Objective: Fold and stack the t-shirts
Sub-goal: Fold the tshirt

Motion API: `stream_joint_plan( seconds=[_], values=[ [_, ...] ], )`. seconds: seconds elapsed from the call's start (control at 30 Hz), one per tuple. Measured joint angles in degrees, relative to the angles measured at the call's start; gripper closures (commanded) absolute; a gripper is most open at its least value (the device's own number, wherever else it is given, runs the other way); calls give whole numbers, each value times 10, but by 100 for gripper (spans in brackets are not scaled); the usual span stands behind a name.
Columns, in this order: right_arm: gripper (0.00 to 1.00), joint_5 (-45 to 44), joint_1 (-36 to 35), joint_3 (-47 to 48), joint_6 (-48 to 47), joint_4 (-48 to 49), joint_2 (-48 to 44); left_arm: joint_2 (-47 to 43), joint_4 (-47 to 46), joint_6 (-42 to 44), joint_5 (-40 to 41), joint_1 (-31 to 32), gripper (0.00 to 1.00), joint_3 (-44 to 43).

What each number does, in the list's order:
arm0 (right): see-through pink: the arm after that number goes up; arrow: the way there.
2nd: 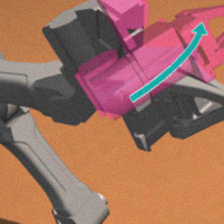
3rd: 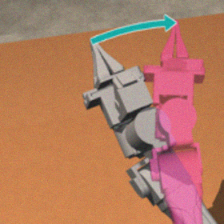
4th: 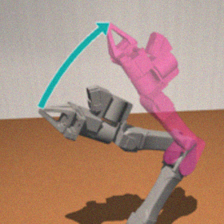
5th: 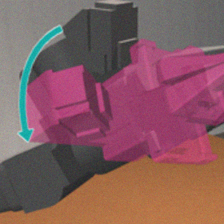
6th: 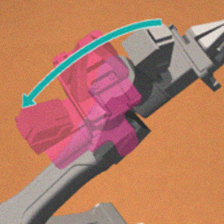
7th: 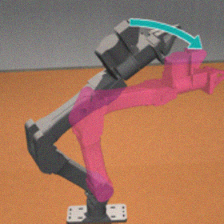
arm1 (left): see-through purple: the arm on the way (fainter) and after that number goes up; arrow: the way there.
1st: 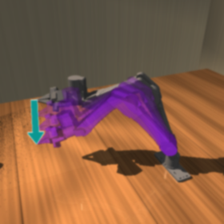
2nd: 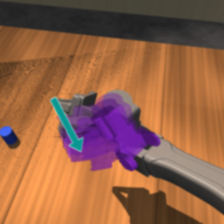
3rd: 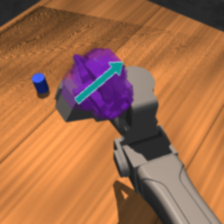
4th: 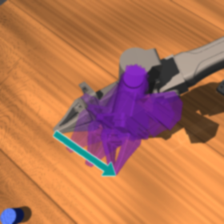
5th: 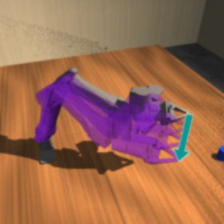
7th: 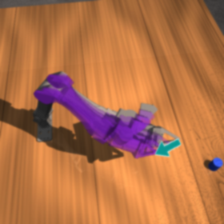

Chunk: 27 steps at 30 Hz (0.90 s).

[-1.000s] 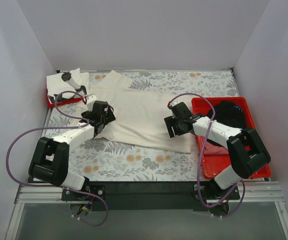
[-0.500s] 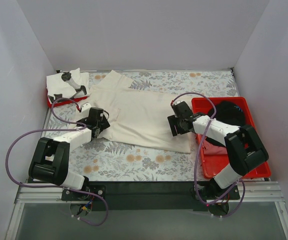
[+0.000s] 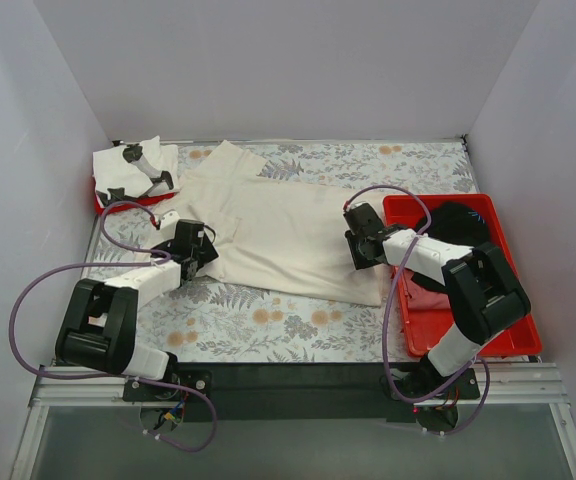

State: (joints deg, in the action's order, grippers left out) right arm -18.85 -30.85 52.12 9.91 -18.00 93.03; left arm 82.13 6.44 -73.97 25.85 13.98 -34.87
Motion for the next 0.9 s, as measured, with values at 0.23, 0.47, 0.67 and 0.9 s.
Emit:
stream_joint_plan(
  seconds=[0.23,0.47,0.67,0.9],
  values=[
    [99,-22,1,0,5,-2,0,-5,0,-2,-2,0,17,4],
    [99,-54,1,-1,8,-15,-19,-7,0,-4,-2,0,17,5],
    [99,-92,1,-1,12,-26,-33,-14,5,-8,-4,0,17,8],
    [99,-112,1,-1,19,-34,-33,-15,6,-9,-8,0,17,8]
  ],
)
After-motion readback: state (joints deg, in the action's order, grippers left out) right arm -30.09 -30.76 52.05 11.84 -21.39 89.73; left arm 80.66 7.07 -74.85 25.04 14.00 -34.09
